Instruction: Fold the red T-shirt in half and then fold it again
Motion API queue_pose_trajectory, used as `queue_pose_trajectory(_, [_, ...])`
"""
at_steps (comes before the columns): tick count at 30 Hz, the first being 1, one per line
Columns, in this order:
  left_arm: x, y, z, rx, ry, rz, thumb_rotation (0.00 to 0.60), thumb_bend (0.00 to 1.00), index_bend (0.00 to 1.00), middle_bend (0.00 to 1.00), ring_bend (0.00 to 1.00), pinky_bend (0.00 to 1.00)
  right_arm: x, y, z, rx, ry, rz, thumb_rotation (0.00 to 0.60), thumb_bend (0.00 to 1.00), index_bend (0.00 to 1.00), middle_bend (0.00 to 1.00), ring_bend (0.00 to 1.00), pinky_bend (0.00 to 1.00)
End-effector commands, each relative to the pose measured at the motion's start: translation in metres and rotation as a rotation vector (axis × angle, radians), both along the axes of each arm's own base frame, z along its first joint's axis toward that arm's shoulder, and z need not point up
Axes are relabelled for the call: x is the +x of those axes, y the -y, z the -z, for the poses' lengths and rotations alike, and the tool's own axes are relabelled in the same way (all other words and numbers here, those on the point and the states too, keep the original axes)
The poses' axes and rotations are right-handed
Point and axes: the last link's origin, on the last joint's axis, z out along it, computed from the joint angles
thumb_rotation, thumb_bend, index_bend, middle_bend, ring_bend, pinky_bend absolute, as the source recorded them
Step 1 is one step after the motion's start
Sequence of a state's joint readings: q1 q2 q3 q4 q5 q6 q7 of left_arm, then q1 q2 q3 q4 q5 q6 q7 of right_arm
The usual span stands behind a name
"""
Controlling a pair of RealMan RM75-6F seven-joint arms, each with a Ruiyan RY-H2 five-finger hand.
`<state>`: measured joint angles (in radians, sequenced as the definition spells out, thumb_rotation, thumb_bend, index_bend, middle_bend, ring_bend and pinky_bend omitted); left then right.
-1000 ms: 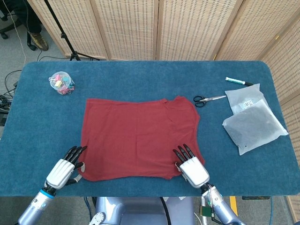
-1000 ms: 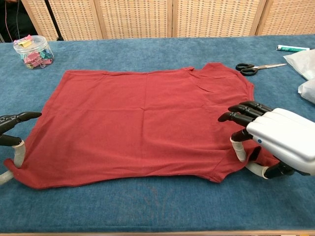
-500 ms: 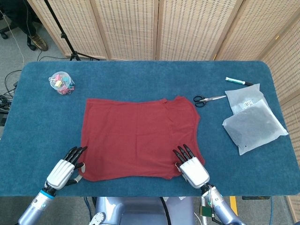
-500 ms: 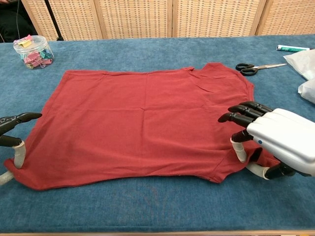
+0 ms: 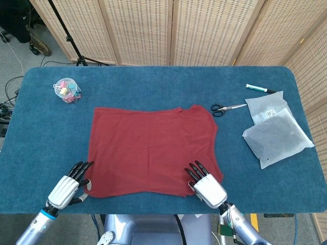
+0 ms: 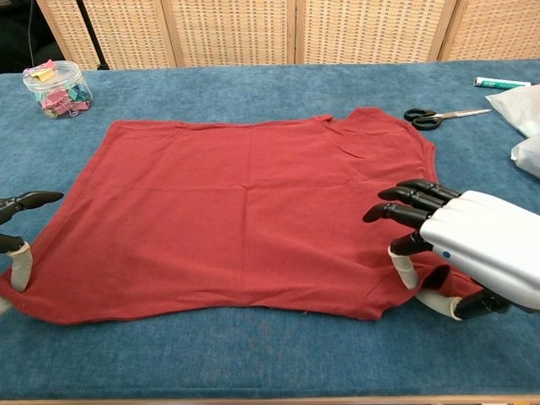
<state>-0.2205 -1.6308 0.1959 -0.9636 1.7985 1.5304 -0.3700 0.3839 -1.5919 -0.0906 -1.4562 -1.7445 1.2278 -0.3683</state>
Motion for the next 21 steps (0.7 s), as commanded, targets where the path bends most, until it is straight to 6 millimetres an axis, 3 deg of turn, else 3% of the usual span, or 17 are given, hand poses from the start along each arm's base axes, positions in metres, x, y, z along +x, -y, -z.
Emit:
queue_pose_trajectory(1, [0.002,0.004,-0.004,0.001,0.022,0.017,0.600,0.65,0.71,0.00,0.00,0.00,0.001,-0.004,-0.003,0.032,-0.004,-0.043,0.600,0.52,0.63,0.16,0.00,0.04])
queue_pose_trajectory(10, [0.008,0.020,-0.014,-0.015,0.065,0.077,0.600,0.71,0.71,0.00,0.00,0.00,0.009,-0.020,-0.011,0.105,-0.026,-0.147,0.600,0.52,0.63,0.16,0.00,0.04])
queue_pose_trajectory(21, [0.007,0.053,-0.033,-0.049,0.075,0.154,0.600,0.70,0.71,0.00,0.00,0.00,0.013,-0.054,-0.020,0.206,-0.031,-0.232,0.600,0.52,0.63,0.16,0.00,0.04])
